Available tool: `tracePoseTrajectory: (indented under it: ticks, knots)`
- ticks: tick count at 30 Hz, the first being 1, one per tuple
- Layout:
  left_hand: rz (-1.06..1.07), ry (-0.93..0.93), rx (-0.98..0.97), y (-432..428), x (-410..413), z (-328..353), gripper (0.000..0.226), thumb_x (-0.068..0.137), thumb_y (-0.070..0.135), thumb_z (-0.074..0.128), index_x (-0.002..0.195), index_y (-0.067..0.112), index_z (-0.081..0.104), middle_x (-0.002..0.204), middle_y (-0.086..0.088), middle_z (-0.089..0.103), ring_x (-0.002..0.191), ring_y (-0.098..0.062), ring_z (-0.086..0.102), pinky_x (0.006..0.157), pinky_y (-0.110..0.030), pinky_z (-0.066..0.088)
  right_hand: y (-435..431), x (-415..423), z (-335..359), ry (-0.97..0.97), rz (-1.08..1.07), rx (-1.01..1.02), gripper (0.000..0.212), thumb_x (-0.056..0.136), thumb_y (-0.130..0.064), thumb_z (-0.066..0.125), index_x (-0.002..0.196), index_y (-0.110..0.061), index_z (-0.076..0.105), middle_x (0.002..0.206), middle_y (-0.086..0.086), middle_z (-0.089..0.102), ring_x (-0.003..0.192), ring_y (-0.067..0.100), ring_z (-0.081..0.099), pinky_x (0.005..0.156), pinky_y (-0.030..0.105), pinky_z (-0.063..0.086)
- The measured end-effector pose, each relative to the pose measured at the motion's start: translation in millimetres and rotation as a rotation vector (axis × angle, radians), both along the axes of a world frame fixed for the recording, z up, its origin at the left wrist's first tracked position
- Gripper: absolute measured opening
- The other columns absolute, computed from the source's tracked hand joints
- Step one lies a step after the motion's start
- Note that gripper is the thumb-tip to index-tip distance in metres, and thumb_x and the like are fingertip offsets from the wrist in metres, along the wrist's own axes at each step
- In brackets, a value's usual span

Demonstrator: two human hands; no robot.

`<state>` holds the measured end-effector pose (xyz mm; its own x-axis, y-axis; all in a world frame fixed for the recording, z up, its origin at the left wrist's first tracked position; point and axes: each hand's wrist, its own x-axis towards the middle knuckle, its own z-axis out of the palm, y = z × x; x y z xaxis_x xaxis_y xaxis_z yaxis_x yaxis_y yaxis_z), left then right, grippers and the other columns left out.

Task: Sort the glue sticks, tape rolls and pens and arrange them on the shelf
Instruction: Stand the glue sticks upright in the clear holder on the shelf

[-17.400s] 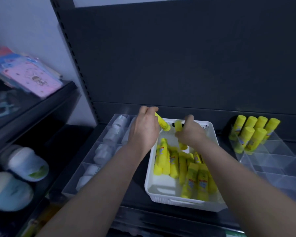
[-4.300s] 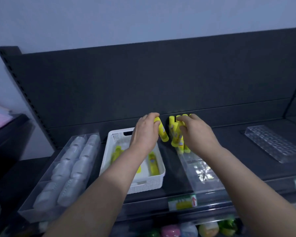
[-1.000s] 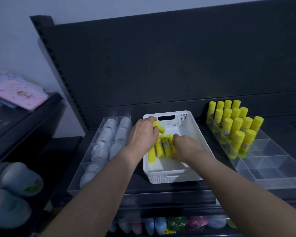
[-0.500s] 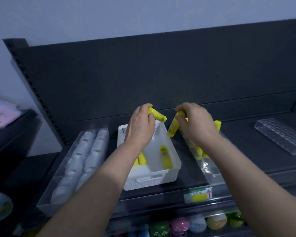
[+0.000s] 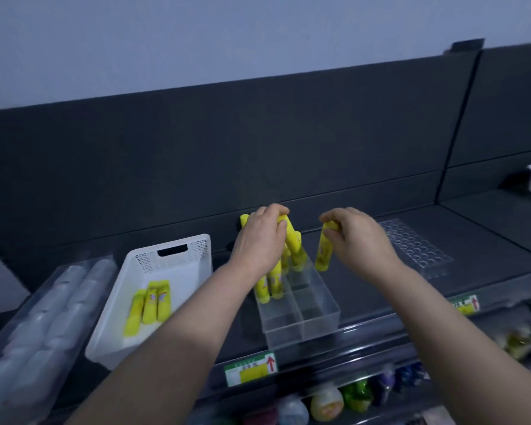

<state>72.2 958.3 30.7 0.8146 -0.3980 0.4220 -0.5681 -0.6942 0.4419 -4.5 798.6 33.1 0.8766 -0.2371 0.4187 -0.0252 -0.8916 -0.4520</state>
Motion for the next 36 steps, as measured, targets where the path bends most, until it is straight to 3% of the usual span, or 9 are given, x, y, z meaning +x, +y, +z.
tracePoseTrajectory:
  ticks: [5, 13, 18, 27, 36]
  knots:
    - [0.049, 0.069, 0.374, -23.4, -1.6, -23.0, 0.030, 0.101, 0.024, 0.041, 0.129, 0.022, 0.051, 0.125, -0.002, 0.058, 0.120, -0.026, 0.042, 0.094, -0.042, 0.041, -18.4, 10.1, -8.9, 0.018, 0.109, 0.031, 0.028, 0.091, -0.019, 0.056, 0.118, -0.022, 0.062, 0.110, -0.001, 0.061, 0.105, 0.023, 0.056, 0.087, 0.036, 0.046]
    - [0.137, 0.074, 0.543, -25.6, -6.5, -38.4, 0.029, 0.100, 0.024, 0.041, 0.125, 0.024, 0.053, 0.113, -0.005, 0.061, 0.115, -0.026, 0.042, 0.093, -0.042, 0.038, -20.7, 27.9, -23.2, 0.036, 0.246, 0.018, 0.026, 0.091, -0.022, 0.057, 0.117, -0.025, 0.062, 0.111, -0.006, 0.061, 0.108, 0.018, 0.054, 0.086, 0.034, 0.044]
    - [0.149, 0.099, 0.425, -19.0, -6.9, -35.2, 0.037, 0.097, 0.029, 0.048, 0.134, 0.028, 0.050, 0.130, 0.002, 0.056, 0.125, -0.023, 0.037, 0.101, -0.040, 0.034, -13.5, 39.7, -34.4, 0.110, 0.281, -0.055, 0.028, 0.092, -0.024, 0.054, 0.120, -0.026, 0.058, 0.112, -0.003, 0.060, 0.110, 0.020, 0.053, 0.084, 0.035, 0.046]
    - [0.266, 0.064, 0.197, 11.3, -8.3, -33.6, 0.032, 0.098, 0.015, 0.044, 0.126, 0.024, 0.058, 0.126, 0.001, 0.059, 0.120, -0.023, 0.042, 0.097, -0.042, 0.042, -3.2, 44.0, -56.0, 0.235, 0.301, -0.200, 0.039, 0.093, -0.018, 0.048, 0.131, -0.024, 0.047, 0.124, 0.002, 0.057, 0.113, 0.026, 0.052, 0.083, 0.036, 0.044]
    - [0.362, 0.022, 0.142, 73.0, -7.9, -16.6, 0.037, 0.094, 0.004, 0.046, 0.125, 0.020, 0.059, 0.124, 0.002, 0.060, 0.118, -0.020, 0.043, 0.091, -0.031, 0.040, 42.5, 29.2, -18.6, -0.058, 0.339, -0.230, 0.031, 0.095, -0.021, 0.050, 0.126, -0.023, 0.055, 0.122, -0.002, 0.059, 0.114, 0.023, 0.051, 0.088, 0.037, 0.040]
